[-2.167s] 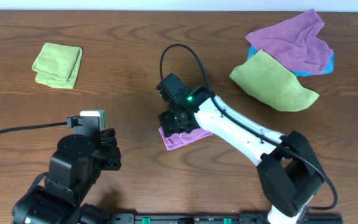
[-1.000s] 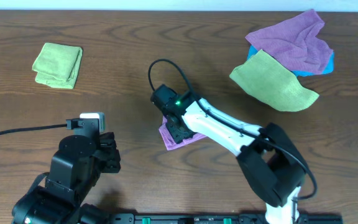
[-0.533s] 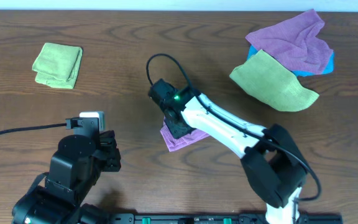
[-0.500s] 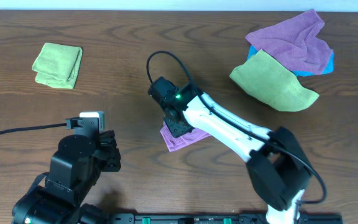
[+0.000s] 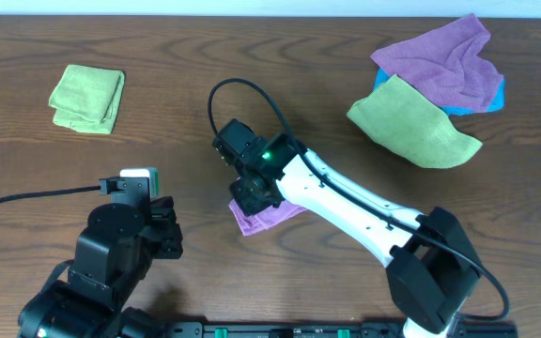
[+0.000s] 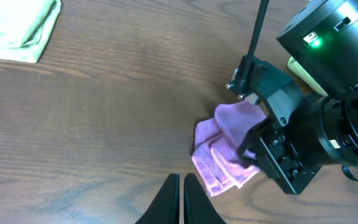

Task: Fold the cloth

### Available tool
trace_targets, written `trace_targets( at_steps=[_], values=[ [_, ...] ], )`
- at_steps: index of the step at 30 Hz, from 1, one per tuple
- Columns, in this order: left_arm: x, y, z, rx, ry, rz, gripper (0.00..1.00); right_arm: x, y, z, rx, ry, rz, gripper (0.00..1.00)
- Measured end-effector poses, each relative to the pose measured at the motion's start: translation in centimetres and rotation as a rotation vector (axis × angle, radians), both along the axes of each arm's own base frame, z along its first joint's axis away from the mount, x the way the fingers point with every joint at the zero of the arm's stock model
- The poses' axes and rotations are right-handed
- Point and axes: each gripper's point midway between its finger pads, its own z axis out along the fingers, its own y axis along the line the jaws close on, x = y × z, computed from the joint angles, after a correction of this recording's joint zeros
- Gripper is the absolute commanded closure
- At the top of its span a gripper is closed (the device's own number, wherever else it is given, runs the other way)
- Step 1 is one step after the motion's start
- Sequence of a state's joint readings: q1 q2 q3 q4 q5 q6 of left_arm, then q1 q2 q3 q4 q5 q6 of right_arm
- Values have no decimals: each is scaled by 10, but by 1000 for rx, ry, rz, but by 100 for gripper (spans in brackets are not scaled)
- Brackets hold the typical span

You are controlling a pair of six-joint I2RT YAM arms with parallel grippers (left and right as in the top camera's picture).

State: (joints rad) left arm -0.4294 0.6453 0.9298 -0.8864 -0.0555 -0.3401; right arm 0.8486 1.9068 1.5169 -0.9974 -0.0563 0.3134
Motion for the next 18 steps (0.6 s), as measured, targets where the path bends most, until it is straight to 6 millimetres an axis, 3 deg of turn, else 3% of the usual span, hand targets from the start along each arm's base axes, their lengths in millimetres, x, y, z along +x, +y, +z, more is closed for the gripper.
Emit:
trace_targets(
  at_steps=[1, 2, 3, 4, 5, 7, 10, 15, 18],
  values=[
    [0, 0, 0, 0, 0, 0, 94, -2, 5, 1, 24, 11, 7, 35],
    [0, 0, 0, 0, 0, 0, 94, -4, 10, 2, 53, 29, 10, 29],
    [0, 0, 0, 0, 0, 0, 94, -7, 15, 3, 80, 45, 19, 35],
    [0, 0, 0, 0, 0, 0, 94, -10, 20, 4, 106, 60, 39, 62],
    [0, 0, 0, 0, 0, 0, 94, -12, 23, 5, 121, 71, 55, 99],
    [0, 0, 0, 0, 0, 0, 94, -15, 23, 5, 125, 84, 63, 99],
    [0, 1, -1, 3, 3, 2, 94, -10, 7, 2, 71, 87, 17, 98],
    [1, 1, -6, 4, 11, 6, 94, 40, -57, 5, -41, 11, -200, 98],
    [4, -3, -32, -5, 57, 18, 94, 63, -93, 4, -75, -4, -312, 99]
  ],
)
